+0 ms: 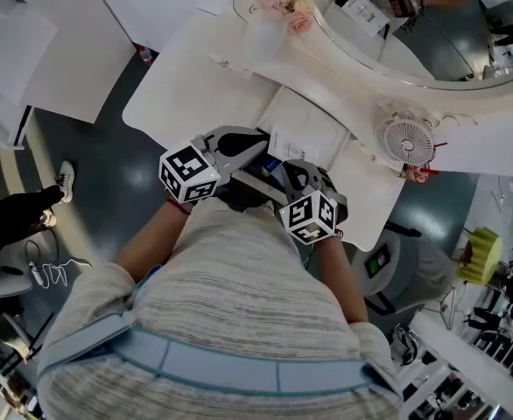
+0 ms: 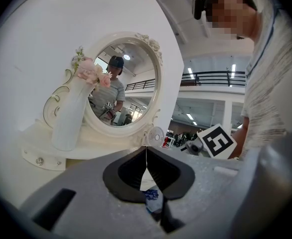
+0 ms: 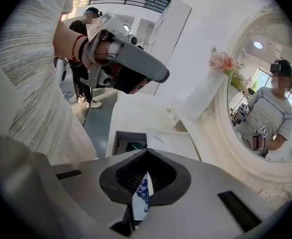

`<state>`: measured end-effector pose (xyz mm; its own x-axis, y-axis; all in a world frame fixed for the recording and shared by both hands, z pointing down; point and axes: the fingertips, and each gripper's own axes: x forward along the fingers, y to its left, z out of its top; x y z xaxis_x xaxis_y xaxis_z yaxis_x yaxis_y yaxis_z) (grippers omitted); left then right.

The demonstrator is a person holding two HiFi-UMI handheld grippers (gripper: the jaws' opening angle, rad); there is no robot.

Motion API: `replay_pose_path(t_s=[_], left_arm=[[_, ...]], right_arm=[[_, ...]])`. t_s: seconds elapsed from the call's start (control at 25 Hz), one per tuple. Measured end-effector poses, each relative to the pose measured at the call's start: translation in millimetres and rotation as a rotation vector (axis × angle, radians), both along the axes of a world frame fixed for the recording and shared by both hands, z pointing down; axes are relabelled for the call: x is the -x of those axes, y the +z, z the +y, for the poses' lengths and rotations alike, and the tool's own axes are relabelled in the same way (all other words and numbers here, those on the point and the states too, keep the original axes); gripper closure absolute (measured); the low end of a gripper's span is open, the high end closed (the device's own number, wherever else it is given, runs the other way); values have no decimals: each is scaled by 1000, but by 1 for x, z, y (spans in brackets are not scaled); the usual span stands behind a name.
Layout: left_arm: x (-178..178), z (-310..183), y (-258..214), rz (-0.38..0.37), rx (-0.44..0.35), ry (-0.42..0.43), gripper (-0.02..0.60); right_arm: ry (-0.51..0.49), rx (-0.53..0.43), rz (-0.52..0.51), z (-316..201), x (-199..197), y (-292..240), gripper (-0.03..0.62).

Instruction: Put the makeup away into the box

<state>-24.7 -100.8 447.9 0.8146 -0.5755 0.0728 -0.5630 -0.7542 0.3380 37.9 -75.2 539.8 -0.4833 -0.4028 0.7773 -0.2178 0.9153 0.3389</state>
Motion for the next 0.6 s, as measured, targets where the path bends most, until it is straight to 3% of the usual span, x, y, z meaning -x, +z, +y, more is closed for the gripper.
replay_pose_path(t_s=[0.6], left_arm=[[-7, 18, 5, -32, 5, 146, 567]], right_arm=[[95, 43, -3, 53, 0, 23, 586]])
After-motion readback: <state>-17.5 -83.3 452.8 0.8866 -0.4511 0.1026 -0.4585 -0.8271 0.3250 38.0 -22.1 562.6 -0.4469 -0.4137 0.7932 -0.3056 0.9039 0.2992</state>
